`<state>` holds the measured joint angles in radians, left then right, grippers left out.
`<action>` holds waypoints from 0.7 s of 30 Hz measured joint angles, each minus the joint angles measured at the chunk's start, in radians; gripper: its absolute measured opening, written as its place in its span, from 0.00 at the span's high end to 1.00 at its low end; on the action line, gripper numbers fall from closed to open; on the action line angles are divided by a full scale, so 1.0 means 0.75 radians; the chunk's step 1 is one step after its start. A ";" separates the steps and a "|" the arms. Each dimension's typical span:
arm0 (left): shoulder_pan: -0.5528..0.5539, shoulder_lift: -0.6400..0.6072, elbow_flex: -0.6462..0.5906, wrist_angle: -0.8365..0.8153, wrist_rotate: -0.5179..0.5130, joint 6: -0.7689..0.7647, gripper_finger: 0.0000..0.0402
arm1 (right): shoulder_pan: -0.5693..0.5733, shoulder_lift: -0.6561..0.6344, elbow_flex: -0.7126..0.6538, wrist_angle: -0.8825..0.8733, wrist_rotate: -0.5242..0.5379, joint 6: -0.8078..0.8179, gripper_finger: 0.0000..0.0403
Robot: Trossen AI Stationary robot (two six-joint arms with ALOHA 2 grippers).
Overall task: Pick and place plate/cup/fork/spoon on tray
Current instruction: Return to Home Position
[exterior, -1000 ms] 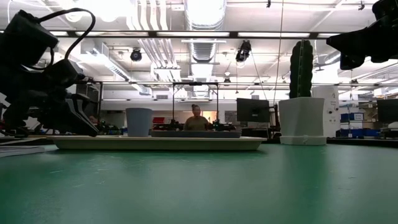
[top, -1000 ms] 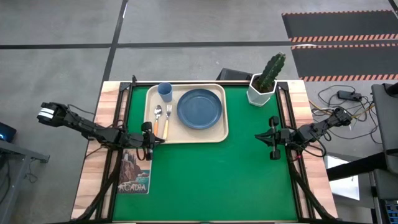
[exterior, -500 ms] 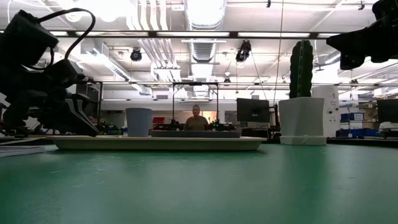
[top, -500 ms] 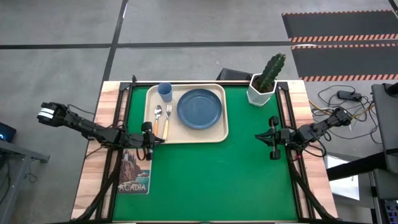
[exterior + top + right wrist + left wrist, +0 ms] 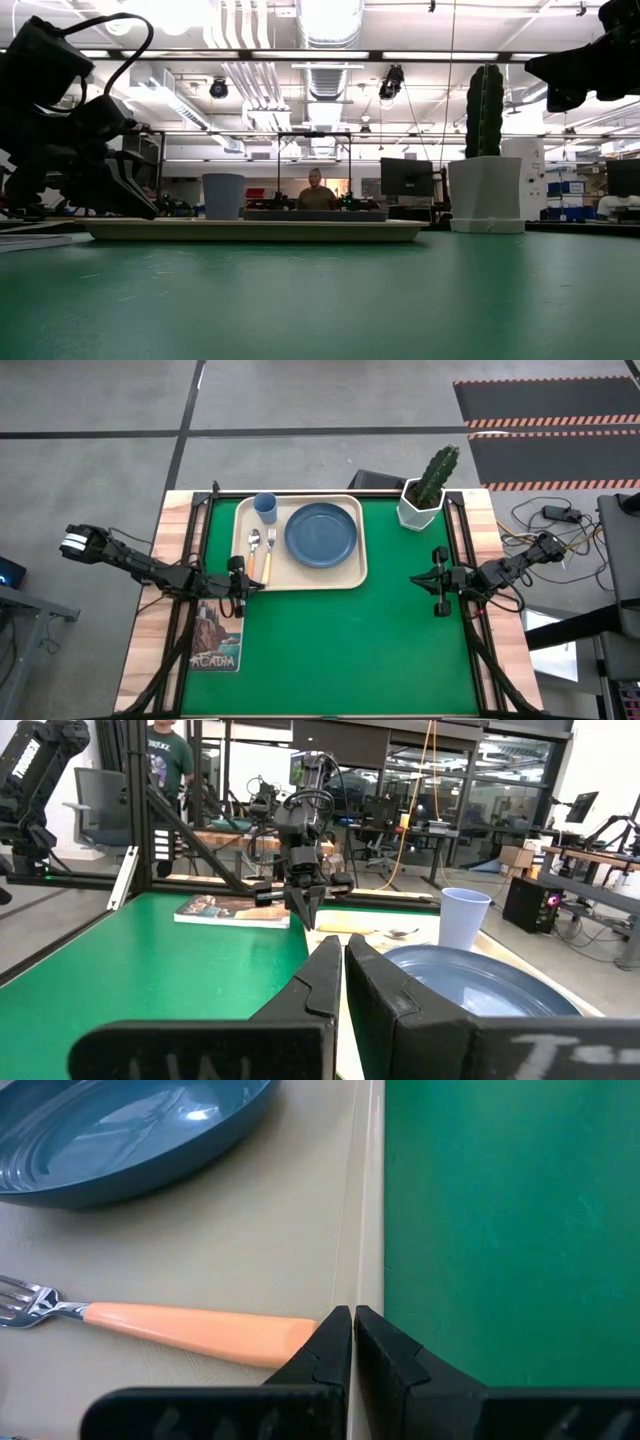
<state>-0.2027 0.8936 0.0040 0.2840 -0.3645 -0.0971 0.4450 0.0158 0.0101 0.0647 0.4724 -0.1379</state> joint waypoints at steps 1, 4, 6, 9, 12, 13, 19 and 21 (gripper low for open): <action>0.000 -0.001 0.000 0.000 0.000 0.000 1.00 | 0.000 0.000 0.000 0.000 0.000 0.000 0.98; 0.000 0.001 0.000 0.004 0.000 0.000 1.00 | 0.000 0.000 0.000 0.000 0.000 0.000 0.98; 0.000 0.001 0.000 0.005 0.000 0.000 1.00 | 0.000 0.000 0.000 0.000 0.000 0.000 0.98; 0.000 0.002 0.000 0.015 0.001 0.000 1.00 | 0.000 0.000 0.000 0.000 0.000 -0.001 0.98; 0.000 0.001 0.003 0.018 0.007 0.000 1.00 | 0.000 0.000 0.000 0.000 0.000 -0.001 0.98; 0.000 0.001 0.004 0.018 0.008 0.000 1.00 | 0.000 0.000 0.000 0.000 0.000 -0.001 0.98; 0.000 0.005 0.009 0.025 0.007 0.000 1.00 | 0.000 0.000 0.000 0.000 0.000 -0.001 0.98; 0.000 0.005 0.009 0.025 0.007 0.000 1.00 | 0.000 0.000 0.000 0.000 0.000 -0.001 0.98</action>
